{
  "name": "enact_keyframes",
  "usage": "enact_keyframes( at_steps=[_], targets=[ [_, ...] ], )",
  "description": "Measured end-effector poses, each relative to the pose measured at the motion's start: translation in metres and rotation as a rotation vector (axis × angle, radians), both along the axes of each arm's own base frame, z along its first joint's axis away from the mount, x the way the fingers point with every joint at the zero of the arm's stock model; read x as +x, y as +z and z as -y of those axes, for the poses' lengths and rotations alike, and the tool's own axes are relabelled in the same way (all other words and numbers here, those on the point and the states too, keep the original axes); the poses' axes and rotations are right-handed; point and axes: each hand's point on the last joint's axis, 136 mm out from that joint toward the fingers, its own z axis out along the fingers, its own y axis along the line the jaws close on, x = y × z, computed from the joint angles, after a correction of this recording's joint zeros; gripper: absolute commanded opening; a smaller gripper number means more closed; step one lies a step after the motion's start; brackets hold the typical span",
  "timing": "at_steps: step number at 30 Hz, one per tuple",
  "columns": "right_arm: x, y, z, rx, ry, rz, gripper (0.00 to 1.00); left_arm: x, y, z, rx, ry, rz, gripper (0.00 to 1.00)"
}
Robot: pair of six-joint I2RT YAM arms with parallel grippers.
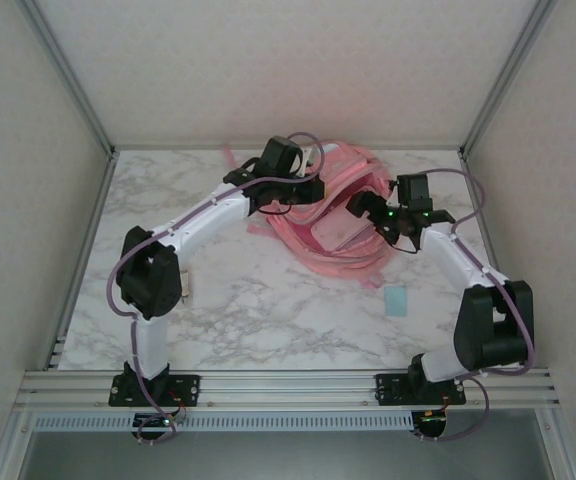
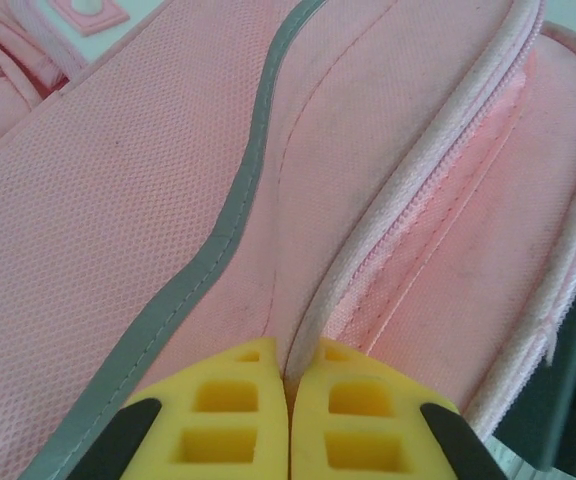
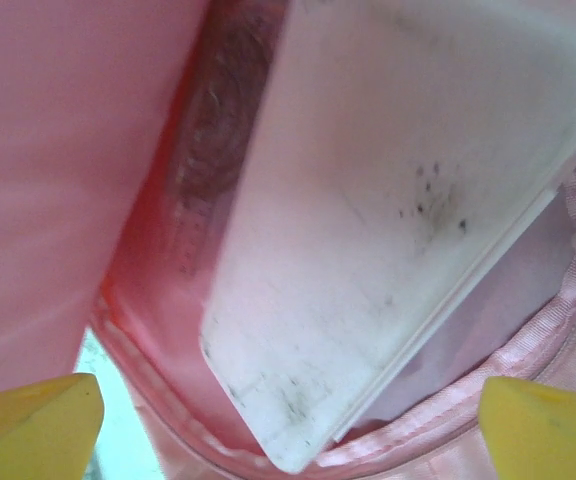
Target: Pack the student bag
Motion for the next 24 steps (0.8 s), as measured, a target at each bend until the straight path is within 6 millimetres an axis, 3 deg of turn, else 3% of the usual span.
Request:
enact_keyframes(
  at_steps=[3,6,12,14,17,24],
  targets=[
    [0.004,-0.001,0.002,-0.01,-0.003,0.014,0.7,-0.003,0.003,-0.002,-0.009,0.006,-0.008,0.0],
    [0.011,-0.018,0.001,-0.015,-0.003,-0.013,0.6,-0.006,0.004,-0.004,-0.016,0.012,-0.014,0.0],
    [0.023,-0.06,-0.012,0.023,0.006,-0.092,0.51,-0.013,0.002,-0.006,-0.028,0.023,-0.033,0.0],
    [0.028,-0.07,-0.025,0.057,0.022,-0.107,0.46,-0.014,0.003,-0.004,-0.035,0.025,-0.035,0.0],
    [0.043,-0.068,-0.051,0.113,0.061,-0.073,0.36,-0.017,0.004,-0.004,-0.039,0.026,-0.038,0.0],
    [0.086,-0.059,-0.103,0.194,0.113,-0.008,0.35,-0.021,0.018,-0.01,-0.053,0.049,-0.025,0.0]
  ],
)
